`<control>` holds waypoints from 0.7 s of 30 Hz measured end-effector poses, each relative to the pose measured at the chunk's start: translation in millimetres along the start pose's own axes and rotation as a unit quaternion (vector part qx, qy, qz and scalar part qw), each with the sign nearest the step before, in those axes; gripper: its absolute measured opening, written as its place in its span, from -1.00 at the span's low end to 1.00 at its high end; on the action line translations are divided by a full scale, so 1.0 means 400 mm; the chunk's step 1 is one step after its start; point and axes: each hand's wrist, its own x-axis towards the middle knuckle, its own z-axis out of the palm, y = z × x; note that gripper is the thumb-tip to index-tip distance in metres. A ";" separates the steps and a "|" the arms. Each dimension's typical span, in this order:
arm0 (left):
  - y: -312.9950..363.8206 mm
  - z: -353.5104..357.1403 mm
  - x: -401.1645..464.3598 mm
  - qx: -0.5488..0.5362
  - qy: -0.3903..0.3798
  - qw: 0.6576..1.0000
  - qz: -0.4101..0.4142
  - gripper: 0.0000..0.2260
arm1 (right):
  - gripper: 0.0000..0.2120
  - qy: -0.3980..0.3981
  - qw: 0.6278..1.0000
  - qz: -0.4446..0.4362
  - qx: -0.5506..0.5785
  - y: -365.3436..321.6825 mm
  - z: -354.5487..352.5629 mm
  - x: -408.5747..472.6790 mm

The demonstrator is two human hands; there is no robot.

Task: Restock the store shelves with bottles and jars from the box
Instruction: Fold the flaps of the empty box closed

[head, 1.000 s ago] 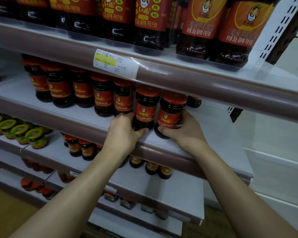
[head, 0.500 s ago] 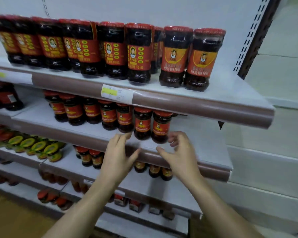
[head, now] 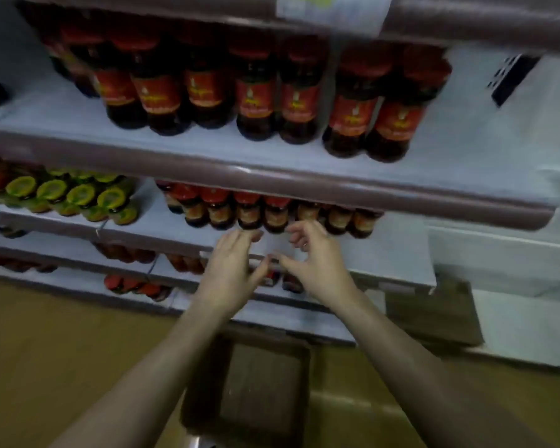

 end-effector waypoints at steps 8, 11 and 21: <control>-0.325 0.207 -0.130 0.027 -0.187 0.982 -0.031 -0.60 | -0.53 -0.109 0.981 0.152 -0.050 0.210 0.374 -0.091; -0.414 0.333 -0.170 0.046 -0.235 0.969 -0.055 -0.54 | -0.51 -0.148 0.967 0.191 -0.077 0.330 0.506 -0.122; -0.735 0.854 -0.283 0.083 -0.319 0.944 -0.009 -0.43 | -0.43 -0.233 0.935 0.186 -0.195 0.793 0.987 -0.115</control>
